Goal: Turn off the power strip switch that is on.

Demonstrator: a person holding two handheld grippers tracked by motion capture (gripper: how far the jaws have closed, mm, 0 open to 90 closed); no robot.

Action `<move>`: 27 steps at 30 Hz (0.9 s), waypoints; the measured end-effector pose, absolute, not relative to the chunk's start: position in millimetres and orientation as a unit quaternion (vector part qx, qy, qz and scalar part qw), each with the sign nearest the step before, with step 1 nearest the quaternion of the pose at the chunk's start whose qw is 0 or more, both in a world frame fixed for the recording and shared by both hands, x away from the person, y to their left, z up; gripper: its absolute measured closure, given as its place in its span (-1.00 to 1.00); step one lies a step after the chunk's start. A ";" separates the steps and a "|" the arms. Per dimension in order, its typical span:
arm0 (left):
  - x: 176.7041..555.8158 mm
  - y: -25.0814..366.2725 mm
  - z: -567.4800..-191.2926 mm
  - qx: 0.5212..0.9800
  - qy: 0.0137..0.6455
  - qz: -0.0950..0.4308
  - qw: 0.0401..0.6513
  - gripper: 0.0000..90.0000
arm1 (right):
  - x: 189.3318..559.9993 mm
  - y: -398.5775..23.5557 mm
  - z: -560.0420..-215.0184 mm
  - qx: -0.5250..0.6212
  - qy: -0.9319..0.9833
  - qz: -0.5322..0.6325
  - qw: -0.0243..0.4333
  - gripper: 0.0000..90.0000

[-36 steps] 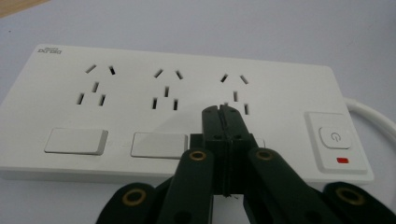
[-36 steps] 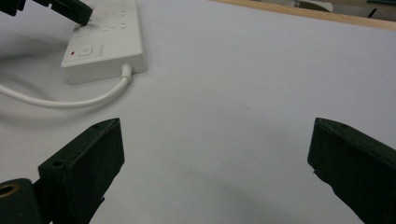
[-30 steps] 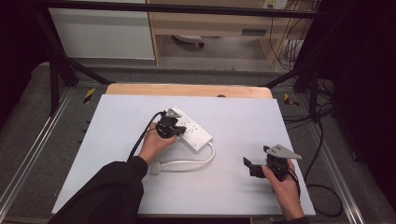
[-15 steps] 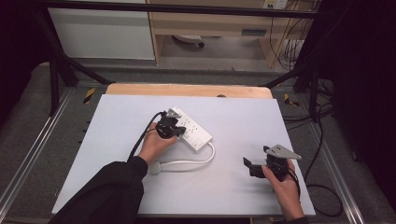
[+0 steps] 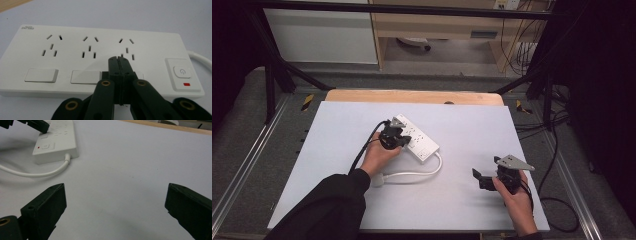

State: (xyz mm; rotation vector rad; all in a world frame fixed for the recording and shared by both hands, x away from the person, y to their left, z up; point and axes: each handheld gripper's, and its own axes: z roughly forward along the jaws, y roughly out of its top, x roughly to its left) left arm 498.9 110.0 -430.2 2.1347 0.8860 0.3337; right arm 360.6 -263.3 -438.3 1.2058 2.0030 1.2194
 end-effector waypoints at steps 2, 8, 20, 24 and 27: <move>498.7 109.8 -430.0 0.840 0.351 0.132 0.391 1.00 | 360.4 -263.2 -438.1 0.443 0.735 0.448 0.250 -0.91; 497.9 107.1 -429.8 0.841 0.349 0.134 0.391 1.00 | 360.7 -263.4 -438.3 0.443 0.735 0.448 0.250 -0.91; 497.4 107.1 -427.3 0.840 0.344 0.138 0.396 1.00 | 360.9 -263.2 -438.6 0.443 0.735 0.449 0.249 -0.91; 494.6 105.5 -423.7 0.837 0.340 0.143 0.404 1.00 | 360.9 -262.7 -438.6 0.444 0.735 0.449 0.248 -0.91; 493.4 104.5 -420.7 0.836 0.336 0.145 0.410 0.96 | 360.9 -262.6 -438.6 0.444 0.735 0.449 0.248 -0.91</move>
